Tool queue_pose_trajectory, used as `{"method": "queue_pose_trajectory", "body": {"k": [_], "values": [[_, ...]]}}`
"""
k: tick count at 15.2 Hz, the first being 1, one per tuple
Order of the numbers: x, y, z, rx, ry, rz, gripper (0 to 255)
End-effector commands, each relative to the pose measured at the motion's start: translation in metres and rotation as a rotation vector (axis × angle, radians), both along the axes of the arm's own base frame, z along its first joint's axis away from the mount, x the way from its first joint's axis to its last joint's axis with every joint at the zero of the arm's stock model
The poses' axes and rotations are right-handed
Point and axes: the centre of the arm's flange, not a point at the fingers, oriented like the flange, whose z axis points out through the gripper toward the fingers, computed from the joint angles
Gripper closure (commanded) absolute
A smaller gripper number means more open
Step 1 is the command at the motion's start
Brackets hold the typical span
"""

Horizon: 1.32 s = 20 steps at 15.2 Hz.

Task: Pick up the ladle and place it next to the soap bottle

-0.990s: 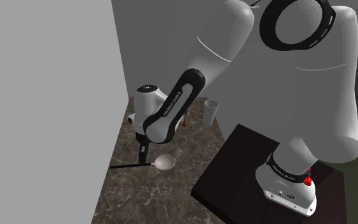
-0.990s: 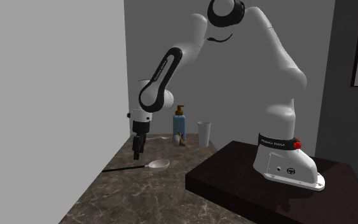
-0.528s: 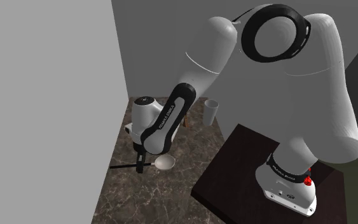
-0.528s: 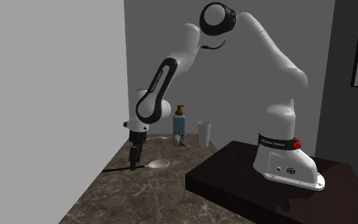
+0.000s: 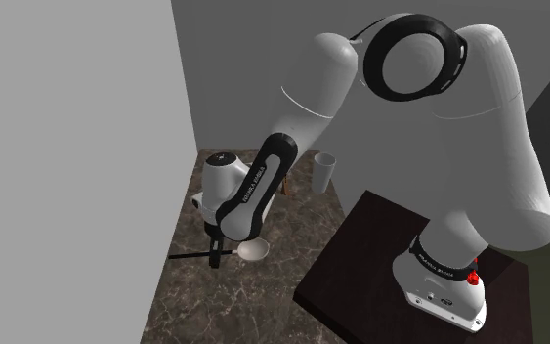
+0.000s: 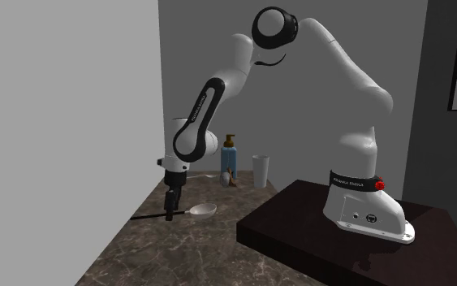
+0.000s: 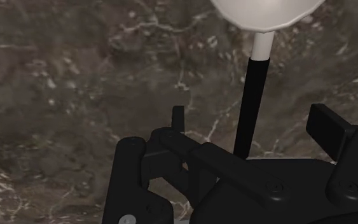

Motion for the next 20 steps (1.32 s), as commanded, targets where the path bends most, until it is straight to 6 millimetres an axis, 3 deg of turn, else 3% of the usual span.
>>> {"method": "queue_pose_trajectory", "body": {"k": [1, 2, 11, 20], "values": [[0.0, 0.0, 0.0, 0.0, 0.0, 0.0, 0], [0.0, 0.0, 0.0, 0.0, 0.0, 0.0, 255], [0.0, 0.0, 0.0, 0.0, 0.0, 0.0, 255], [0.0, 0.0, 0.047, 0.0, 0.0, 0.0, 255]]}}
